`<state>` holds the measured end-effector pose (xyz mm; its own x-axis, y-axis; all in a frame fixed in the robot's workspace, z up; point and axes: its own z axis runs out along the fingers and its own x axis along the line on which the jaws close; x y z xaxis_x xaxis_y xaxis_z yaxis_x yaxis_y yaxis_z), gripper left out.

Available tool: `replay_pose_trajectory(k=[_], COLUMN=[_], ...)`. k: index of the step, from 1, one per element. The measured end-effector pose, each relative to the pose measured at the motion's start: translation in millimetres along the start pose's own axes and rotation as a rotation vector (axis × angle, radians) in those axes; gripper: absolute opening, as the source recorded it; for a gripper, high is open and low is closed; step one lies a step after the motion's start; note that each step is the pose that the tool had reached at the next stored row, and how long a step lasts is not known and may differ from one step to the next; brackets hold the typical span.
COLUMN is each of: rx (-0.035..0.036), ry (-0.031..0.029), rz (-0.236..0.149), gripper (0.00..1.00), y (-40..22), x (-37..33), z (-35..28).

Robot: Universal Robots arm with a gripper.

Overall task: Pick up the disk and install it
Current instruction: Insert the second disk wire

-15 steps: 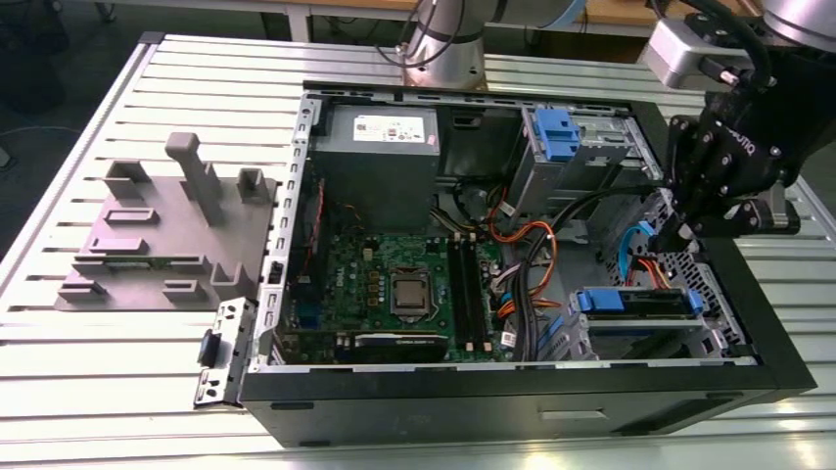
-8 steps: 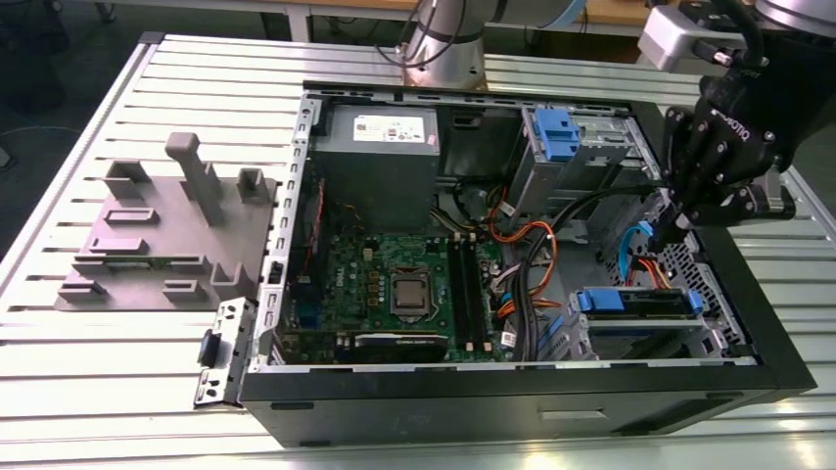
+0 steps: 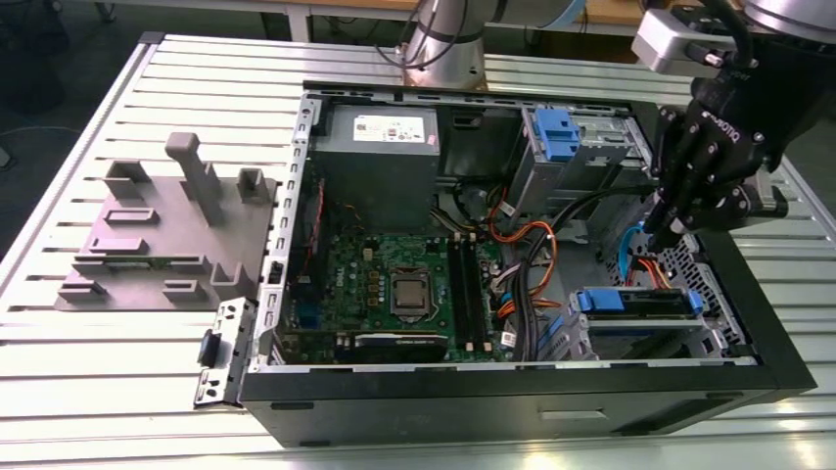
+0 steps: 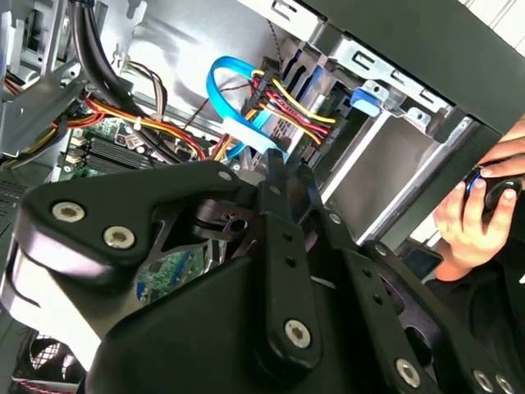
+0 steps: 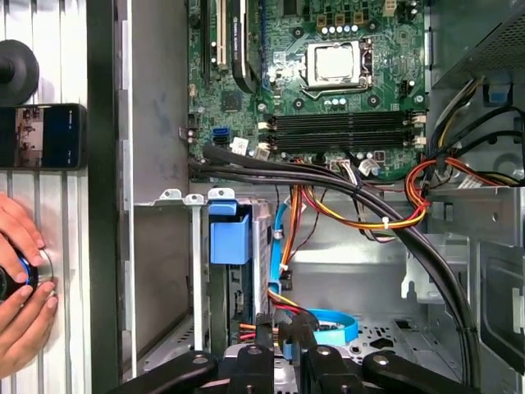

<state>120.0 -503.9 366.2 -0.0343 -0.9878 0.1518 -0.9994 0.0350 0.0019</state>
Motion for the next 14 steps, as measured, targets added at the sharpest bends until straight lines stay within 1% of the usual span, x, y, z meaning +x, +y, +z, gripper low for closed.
replay_pose_trajectory(k=[5,9,14], rx=[0.0004,-0.0002,-0.0002], ry=[0.0,0.0005,0.0031], rz=[-0.004,-0.004,-0.005], gripper=[0.24,0.24,0.24], y=[-0.7,-1.2,-2.0], x=[-2.3,-3.3,-4.3], z=[3.6,9.2,16.6])
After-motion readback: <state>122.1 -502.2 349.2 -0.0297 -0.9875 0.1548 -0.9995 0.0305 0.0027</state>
